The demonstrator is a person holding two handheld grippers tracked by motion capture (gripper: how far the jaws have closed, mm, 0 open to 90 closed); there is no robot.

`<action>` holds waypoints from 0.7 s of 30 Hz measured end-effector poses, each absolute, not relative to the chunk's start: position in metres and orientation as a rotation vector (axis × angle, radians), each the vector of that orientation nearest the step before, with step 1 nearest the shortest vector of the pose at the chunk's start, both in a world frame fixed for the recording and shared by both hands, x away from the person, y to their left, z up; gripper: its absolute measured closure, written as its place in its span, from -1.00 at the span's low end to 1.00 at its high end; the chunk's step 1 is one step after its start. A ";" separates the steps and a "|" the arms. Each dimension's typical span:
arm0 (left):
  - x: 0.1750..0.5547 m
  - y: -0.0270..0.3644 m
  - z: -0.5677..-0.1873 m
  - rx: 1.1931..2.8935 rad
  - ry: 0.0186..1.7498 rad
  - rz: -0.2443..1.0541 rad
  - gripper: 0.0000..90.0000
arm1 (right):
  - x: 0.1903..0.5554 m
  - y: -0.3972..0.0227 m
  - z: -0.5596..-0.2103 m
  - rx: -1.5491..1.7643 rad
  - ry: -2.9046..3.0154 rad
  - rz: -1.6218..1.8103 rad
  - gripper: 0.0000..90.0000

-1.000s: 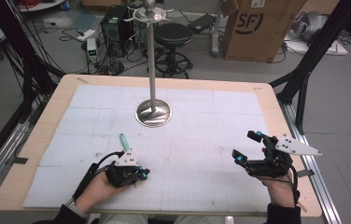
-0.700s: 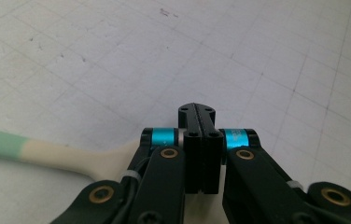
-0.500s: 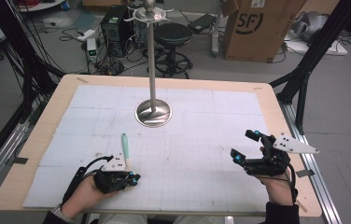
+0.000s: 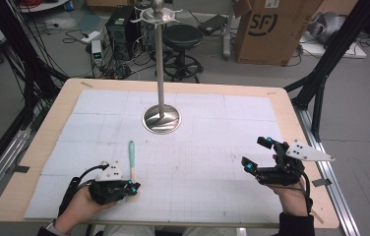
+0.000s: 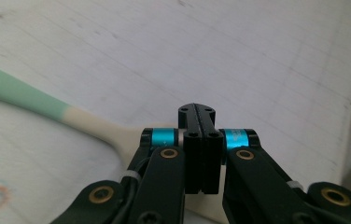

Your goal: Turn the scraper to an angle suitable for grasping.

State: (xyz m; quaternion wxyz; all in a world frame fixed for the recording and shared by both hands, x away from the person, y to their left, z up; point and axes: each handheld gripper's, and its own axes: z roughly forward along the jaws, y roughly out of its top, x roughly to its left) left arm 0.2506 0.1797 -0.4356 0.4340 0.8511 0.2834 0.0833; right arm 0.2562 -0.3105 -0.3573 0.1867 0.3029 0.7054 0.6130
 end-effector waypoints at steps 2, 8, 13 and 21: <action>0.260 0.187 -0.433 2.079 0.771 0.253 1.00 | 0.256 -0.311 -0.358 0.854 1.987 1.726 -0.86; 0.291 0.208 -0.436 1.992 0.892 0.274 1.00 | 0.255 -0.311 -0.358 0.859 1.988 1.721 -0.86; 0.306 0.212 -0.443 1.993 0.956 0.334 1.00 | 0.254 -0.313 -0.359 0.868 1.988 1.717 -0.86; 0.317 0.208 -0.451 1.999 1.009 0.365 1.00 | 0.253 -0.313 -0.359 0.867 1.985 1.716 -0.86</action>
